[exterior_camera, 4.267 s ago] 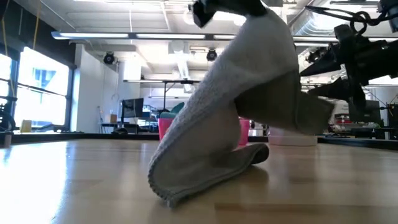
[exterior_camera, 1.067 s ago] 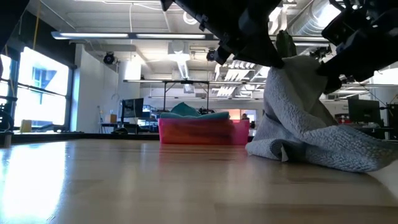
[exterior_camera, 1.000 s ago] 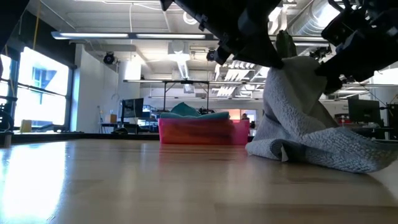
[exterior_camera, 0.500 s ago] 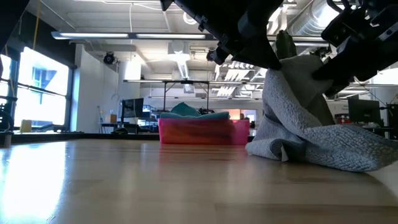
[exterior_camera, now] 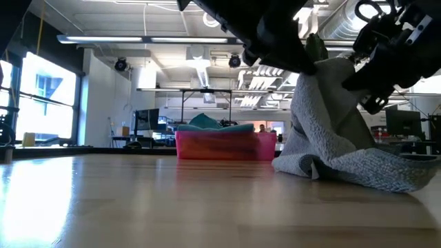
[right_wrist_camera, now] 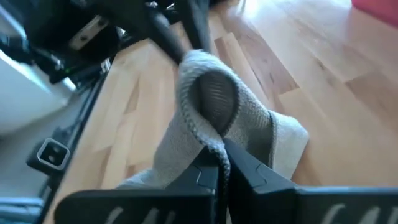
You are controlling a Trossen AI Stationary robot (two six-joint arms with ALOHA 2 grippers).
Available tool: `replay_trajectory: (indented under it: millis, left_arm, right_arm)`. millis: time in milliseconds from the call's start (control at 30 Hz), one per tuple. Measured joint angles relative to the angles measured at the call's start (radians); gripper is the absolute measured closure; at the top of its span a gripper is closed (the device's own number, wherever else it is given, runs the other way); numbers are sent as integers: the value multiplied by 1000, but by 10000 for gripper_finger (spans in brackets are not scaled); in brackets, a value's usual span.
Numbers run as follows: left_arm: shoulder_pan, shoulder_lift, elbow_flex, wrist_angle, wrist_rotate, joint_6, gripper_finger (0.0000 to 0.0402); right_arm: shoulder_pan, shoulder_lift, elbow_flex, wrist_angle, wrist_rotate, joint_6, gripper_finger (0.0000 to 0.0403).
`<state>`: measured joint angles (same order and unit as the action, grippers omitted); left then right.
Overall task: Fold microfiber towels
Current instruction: Fold the gray microfiber cloth on the table
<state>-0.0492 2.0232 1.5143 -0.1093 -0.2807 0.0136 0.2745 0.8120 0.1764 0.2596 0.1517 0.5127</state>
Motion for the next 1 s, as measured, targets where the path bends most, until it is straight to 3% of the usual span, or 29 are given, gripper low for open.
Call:
replay_trajectory:
  millis: [167,267,433,567,633,767,1000]
  left_arm:
    - [-17,0,0,0,5,158,319]
    - [-32,0,0,0,-63,237,289]
    - [-60,0,0,2,-367,376,251]
    - [-85,0,0,3,-703,436,238]
    - [-104,-2,0,3,-788,413,237]
    - [-140,-2,0,7,-742,368,237]
    - [-151,-2,0,104,-511,206,237]
  right_arm:
    - [0,0,0,0,42,189,402]
    - [0,0,0,0,78,360,402]
    - [-34,0,0,0,101,506,402]
    - [-83,0,0,0,224,525,403]
    - [-111,0,0,0,294,527,403]
    - [-163,0,0,31,369,506,403]
    - [-185,0,0,202,313,524,403]
